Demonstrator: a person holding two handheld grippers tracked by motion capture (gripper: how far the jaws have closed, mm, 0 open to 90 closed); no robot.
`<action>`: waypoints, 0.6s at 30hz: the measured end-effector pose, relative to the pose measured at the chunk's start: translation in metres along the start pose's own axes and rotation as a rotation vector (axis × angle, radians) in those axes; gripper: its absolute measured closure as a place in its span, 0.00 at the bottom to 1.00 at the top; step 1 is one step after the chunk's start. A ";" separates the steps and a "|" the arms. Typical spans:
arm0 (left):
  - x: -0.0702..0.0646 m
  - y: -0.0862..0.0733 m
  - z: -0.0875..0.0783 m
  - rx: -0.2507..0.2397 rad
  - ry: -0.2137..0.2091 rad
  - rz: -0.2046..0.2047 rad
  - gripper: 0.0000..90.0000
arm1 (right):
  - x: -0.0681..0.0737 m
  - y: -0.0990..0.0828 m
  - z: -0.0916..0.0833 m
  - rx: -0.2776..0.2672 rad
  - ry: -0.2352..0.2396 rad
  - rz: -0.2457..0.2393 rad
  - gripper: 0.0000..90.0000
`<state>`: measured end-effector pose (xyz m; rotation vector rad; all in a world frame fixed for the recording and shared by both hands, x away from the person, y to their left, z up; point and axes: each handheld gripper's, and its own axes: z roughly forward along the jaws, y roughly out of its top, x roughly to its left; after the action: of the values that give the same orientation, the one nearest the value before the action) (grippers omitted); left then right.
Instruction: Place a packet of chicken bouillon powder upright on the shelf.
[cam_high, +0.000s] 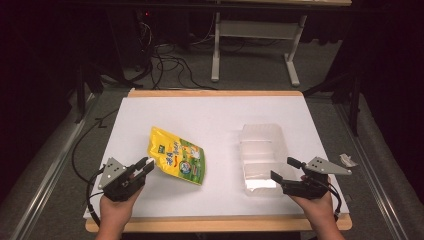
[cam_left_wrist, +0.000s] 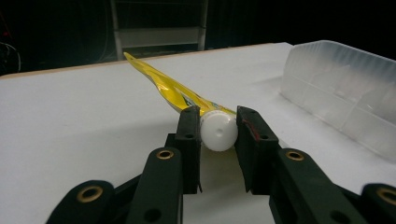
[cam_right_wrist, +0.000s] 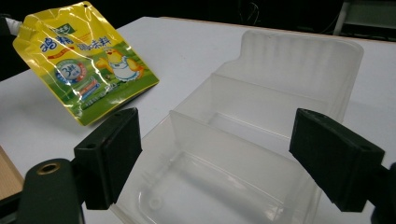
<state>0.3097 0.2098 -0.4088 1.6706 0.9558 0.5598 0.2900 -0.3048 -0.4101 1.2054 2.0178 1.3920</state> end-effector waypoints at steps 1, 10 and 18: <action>0.001 0.000 -0.001 -0.008 0.003 -0.004 0.80 | 0.000 0.000 0.000 0.000 -0.001 0.000 0.19; -0.002 0.007 -0.008 -0.054 0.004 0.000 0.80 | 0.002 0.001 -0.002 -0.003 -0.008 -0.012 0.19; -0.021 0.011 -0.007 -0.102 0.008 0.031 0.80 | 0.001 0.000 -0.002 -0.002 -0.009 0.000 0.19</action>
<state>0.2964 0.1958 -0.3940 1.5951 0.8942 0.6266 0.2882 -0.3046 -0.4092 1.2083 2.0105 1.3859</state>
